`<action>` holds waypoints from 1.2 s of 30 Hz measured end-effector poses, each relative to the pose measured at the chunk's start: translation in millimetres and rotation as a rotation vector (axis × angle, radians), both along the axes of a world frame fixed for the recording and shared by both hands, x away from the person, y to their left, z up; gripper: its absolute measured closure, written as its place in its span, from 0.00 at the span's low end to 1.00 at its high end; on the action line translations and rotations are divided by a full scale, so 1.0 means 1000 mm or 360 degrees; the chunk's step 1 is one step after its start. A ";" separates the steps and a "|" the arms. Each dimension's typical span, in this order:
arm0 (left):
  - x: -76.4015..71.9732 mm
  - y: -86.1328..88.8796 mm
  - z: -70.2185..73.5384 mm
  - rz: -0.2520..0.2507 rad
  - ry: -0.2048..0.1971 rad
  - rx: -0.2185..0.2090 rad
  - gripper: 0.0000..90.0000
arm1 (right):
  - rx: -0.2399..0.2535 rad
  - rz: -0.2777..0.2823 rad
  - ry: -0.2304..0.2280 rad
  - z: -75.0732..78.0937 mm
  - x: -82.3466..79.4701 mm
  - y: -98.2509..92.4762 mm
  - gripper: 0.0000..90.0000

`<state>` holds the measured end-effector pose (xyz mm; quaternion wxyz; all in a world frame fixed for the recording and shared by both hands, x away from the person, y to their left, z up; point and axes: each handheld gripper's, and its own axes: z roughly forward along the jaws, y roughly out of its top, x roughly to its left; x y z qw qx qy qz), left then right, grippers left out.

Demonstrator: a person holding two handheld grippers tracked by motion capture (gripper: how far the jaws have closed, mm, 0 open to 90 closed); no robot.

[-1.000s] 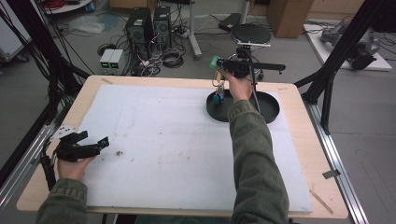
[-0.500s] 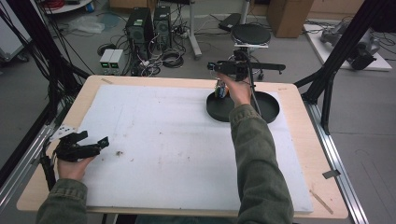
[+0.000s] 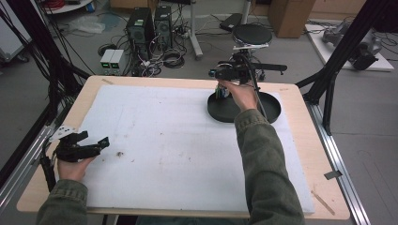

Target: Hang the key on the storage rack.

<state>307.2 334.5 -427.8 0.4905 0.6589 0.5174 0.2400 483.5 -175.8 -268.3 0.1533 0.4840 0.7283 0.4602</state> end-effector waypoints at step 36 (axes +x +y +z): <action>-0.002 0.000 0.002 0.0009 -0.0015 -0.0004 0.02 | -0.0031 -0.0045 -0.0073 0.010 -0.090 -0.062 0.00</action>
